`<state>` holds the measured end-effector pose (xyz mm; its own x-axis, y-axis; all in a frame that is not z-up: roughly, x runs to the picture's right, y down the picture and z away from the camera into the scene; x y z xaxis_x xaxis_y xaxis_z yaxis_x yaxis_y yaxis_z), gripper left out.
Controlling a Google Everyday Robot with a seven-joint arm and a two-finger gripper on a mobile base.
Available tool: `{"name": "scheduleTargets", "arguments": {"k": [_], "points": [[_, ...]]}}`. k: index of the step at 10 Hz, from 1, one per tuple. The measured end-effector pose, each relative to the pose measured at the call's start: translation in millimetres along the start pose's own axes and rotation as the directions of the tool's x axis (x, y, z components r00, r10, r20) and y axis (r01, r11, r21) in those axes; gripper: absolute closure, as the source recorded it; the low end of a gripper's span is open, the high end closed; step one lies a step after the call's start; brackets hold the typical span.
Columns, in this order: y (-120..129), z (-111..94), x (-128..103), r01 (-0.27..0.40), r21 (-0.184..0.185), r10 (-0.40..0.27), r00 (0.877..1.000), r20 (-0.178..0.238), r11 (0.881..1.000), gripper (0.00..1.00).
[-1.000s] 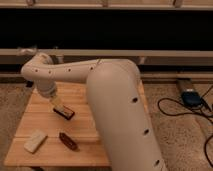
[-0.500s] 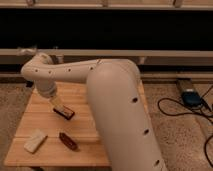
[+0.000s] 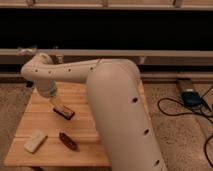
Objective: Place the white sponge in the ceramic bowl
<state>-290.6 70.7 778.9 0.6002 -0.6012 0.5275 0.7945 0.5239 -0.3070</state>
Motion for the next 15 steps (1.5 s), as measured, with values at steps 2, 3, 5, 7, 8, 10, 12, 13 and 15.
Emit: {"name": "scheduleTargets", "arguments": {"k": [2,3,5,7,8,10,12,13,15], "points": [[-2,1,2,0.008,0.001,-0.008,1.000,0.001,1.000,0.20],[-8,10,0,0.035,-0.003,-0.034,0.999,0.005,0.999,0.20],[-11,18,-15,0.078,-0.007,-0.078,0.997,0.009,0.997,0.20],[-6,24,-48,0.127,0.002,-0.127,0.992,0.021,0.992,0.20],[-4,27,-64,0.145,0.007,-0.146,0.989,0.027,0.989,0.20],[7,35,-101,0.192,0.008,-0.192,0.980,0.049,0.981,0.20],[17,48,-126,0.227,-0.005,-0.226,0.971,0.073,0.974,0.20],[25,56,-130,0.229,-0.015,-0.227,0.970,0.083,0.973,0.20],[36,68,-139,0.230,-0.032,-0.226,0.969,0.098,0.973,0.20]]}}
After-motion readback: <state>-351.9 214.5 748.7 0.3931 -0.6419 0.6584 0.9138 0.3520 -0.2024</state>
